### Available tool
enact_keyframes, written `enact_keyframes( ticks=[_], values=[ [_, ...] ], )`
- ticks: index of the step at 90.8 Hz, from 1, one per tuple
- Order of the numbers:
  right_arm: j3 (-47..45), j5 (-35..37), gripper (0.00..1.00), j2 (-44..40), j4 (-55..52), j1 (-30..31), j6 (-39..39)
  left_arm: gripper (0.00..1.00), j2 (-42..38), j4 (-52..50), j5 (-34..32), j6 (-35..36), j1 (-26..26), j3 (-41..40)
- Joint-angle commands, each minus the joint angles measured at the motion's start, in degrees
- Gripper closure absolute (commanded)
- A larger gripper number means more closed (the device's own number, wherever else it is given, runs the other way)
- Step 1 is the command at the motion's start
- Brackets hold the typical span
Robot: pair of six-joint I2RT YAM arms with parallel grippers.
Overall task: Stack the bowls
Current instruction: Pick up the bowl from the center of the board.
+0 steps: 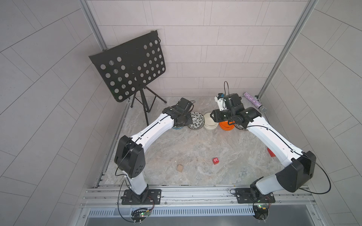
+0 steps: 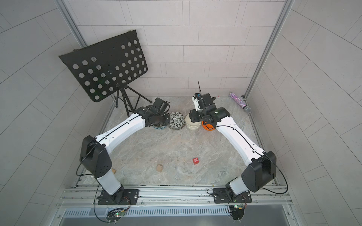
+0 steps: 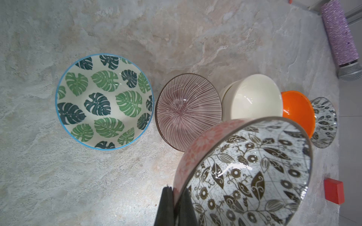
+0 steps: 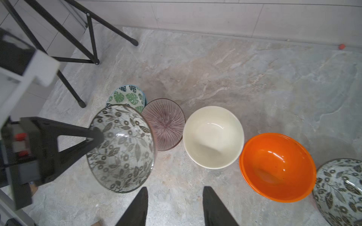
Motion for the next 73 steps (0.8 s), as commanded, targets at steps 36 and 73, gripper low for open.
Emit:
enact_keyframes(
  ticks=[36,73],
  values=[
    [2.27,2.2,0.54,10.1,3.3,4.05,1.67,1.0,0.96,-1.27,1.95,0.63,0.03,4.07],
    [4.63,2.03,0.85,14.87,1.97,4.15,2.17,1.0,0.61,-0.12,3.29,0.65,-0.05,2.94]
  ],
)
